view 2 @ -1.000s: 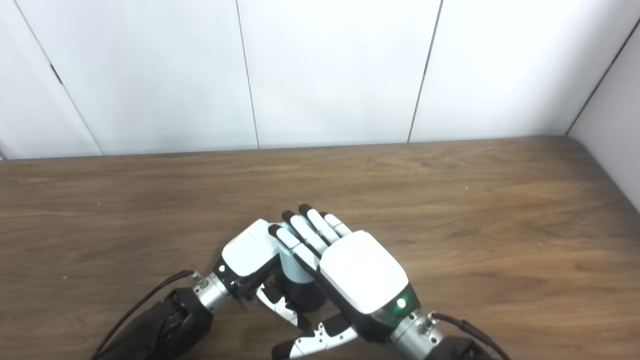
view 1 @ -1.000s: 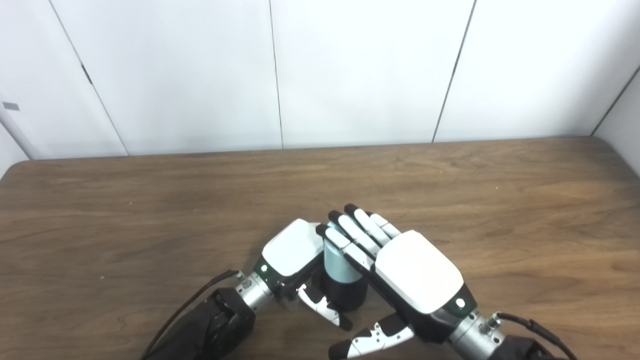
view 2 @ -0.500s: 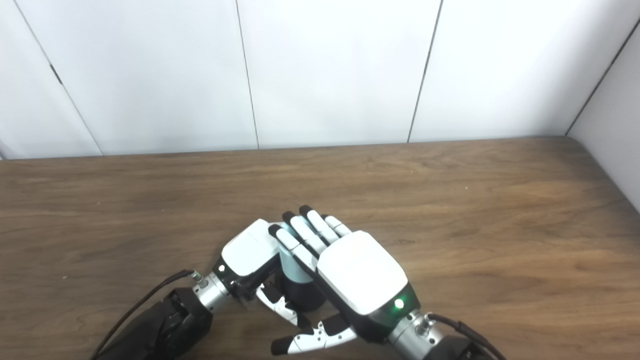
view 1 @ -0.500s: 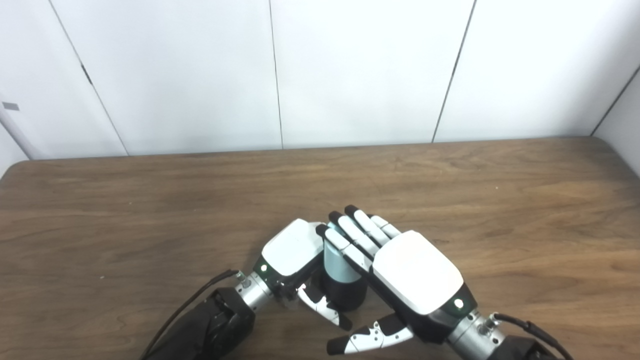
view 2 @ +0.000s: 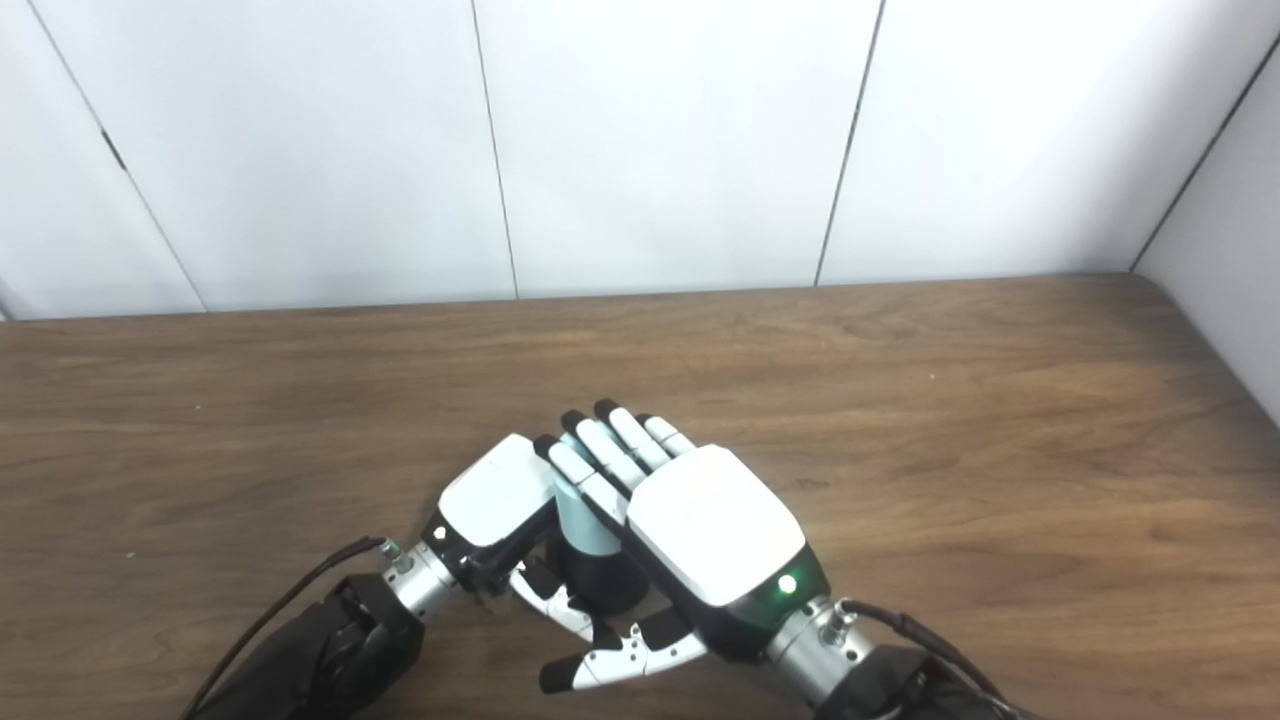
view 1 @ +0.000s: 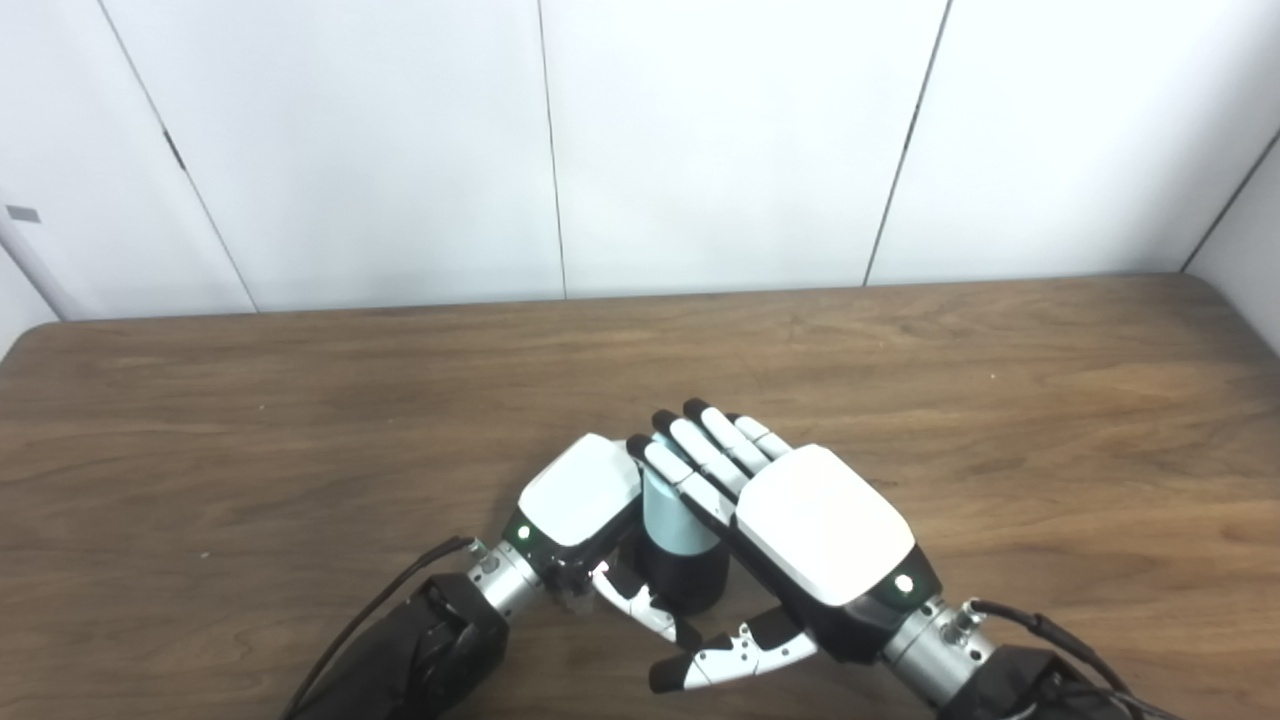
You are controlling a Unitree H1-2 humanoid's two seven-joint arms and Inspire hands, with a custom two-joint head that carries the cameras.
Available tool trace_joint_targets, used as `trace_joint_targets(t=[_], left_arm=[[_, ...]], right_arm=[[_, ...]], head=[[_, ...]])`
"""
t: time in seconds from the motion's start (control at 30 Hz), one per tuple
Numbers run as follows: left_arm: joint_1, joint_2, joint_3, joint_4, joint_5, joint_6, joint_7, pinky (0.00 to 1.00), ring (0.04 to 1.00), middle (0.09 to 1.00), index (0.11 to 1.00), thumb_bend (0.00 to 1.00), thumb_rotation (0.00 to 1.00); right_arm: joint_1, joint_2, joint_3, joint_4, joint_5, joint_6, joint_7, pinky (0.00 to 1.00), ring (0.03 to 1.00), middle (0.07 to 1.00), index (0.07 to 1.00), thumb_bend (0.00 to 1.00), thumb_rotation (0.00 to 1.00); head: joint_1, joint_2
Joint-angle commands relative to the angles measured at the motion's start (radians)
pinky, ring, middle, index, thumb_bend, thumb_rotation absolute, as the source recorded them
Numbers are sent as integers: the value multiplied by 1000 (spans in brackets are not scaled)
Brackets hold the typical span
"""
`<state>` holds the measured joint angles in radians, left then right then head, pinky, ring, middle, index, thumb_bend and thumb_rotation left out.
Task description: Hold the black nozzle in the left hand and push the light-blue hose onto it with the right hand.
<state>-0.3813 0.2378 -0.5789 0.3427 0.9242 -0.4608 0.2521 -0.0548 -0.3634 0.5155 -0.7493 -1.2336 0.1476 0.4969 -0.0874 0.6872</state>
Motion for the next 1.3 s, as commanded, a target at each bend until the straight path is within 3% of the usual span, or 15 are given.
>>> trace_joint_targets(t=[0.0, 0.33, 0.83, 1.27], left_arm=[[251, -118, -75, 188, -61, -8, 96, 614, 445, 464, 518, 502, 0], [247, -122, -78, 192, -65, -9, 99, 614, 441, 466, 519, 502, 0], [255, -121, -64, 170, -56, -7, 82, 614, 444, 464, 518, 502, 0], [251, -133, -56, 179, -49, -6, 81, 607, 443, 466, 517, 503, 0]], right_arm=[[93, -70, 107, 278, 120, 1, 392, 936, 995, 1000, 973, 690, 1000], [87, -75, 113, 299, 121, -3, 386, 934, 997, 1000, 972, 739, 1000], [77, -68, 132, 274, 78, 1, 443, 951, 1000, 1000, 979, 736, 1000], [70, -78, 132, 293, 87, -4, 439, 950, 1000, 1000, 978, 747, 1000]], head=[[-1, 0], [-1, 2], [-1, 16], [3, 16]])
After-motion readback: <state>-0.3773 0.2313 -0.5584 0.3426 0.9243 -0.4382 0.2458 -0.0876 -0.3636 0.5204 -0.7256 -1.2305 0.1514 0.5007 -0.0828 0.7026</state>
